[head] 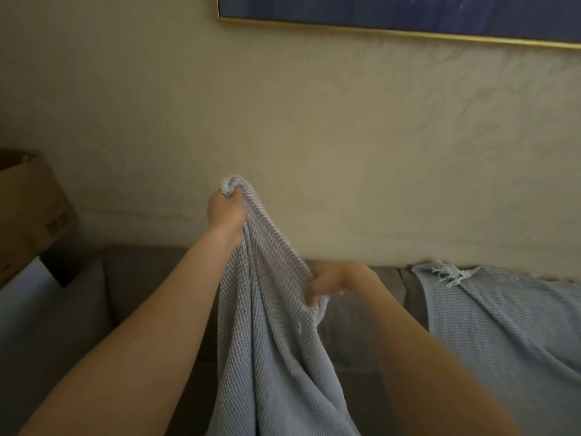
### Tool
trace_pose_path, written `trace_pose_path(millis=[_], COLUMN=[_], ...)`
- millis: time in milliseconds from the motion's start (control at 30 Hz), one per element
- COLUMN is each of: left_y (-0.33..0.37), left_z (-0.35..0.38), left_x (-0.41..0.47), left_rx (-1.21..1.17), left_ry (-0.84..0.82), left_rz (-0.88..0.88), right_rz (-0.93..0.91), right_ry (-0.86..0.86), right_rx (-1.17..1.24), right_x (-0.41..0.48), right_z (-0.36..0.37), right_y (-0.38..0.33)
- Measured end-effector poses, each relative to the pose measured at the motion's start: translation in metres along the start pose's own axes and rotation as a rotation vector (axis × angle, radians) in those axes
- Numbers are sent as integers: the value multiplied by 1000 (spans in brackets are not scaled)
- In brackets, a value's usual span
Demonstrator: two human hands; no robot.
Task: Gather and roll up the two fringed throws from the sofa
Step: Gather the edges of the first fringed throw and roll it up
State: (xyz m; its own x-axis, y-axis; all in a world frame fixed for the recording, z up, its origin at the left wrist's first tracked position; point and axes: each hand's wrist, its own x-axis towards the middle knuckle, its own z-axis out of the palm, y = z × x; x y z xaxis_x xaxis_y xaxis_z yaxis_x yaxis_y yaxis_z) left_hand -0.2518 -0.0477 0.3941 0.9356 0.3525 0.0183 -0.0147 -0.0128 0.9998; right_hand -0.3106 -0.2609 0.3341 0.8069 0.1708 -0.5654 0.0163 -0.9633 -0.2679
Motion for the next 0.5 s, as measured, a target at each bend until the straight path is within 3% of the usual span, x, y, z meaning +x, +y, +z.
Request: trace_pose_path(millis=[100,167,233,333,500], left_y=[-2,-8,-16,-31,-63], left_z=[-13,-18,-21,-22,-20], left_x=[10,10,7,-2,-26], left_rx=[-25,-33,-32,-16,200], left_ry=[86,161,181,15,-280], left_rz=[-14,-6,-35,-99,-115], right_rz=[116,192,224,93,-225], right_ry=[-156,-136,32,352,773], right_rx=[-123,-194,-195,-125,472], right_x=[8,10,12,18,19], right_z=[25,34,41,44,43], right_y=[18,25,25,21,5])
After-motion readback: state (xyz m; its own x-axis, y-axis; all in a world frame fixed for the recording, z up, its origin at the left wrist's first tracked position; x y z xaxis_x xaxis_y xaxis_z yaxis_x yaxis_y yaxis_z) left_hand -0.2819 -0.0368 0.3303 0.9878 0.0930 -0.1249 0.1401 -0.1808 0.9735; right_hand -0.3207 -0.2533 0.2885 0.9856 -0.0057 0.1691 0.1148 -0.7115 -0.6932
